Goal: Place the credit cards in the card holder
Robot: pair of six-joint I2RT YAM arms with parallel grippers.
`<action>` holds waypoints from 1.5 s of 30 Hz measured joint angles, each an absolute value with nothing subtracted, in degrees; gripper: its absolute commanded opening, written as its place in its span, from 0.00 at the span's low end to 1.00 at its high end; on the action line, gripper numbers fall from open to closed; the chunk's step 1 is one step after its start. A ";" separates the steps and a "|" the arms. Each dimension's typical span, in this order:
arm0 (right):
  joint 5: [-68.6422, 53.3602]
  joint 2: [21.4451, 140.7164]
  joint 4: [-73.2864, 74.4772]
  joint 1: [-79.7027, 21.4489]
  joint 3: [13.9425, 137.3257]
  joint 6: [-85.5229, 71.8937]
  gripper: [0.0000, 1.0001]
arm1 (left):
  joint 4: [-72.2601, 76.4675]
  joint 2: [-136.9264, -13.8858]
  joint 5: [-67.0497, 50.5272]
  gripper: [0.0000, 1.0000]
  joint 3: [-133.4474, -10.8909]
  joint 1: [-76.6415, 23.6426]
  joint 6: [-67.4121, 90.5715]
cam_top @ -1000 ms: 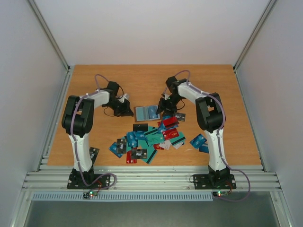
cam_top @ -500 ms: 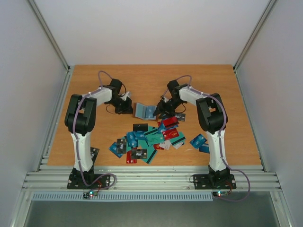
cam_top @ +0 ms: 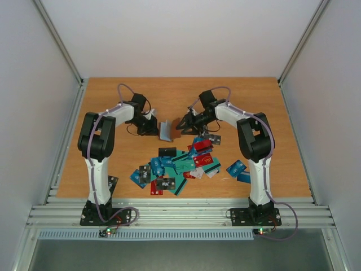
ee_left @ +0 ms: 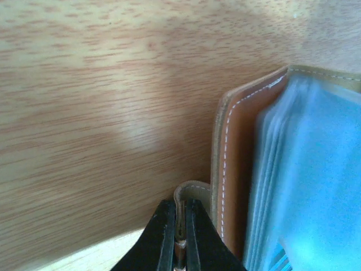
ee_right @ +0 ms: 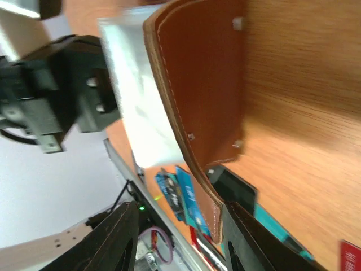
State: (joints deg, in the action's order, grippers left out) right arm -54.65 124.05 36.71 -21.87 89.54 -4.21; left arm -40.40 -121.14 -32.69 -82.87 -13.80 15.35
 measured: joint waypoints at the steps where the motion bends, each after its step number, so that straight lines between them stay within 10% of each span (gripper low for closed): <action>1: -55.57 123.92 36.14 -21.96 89.91 -4.54 0.42 | -40.42 -121.14 -32.62 0.00 -82.89 -13.87 15.35; 34: -63.51 132.51 29.36 -25.98 109.73 -12.71 0.41 | -29.23 -123.13 -50.94 0.01 -76.66 -11.94 22.72; 45: -41.87 116.95 40.29 -11.42 98.08 -9.21 0.29 | -29.30 -123.83 -52.60 0.02 -76.82 -11.14 22.61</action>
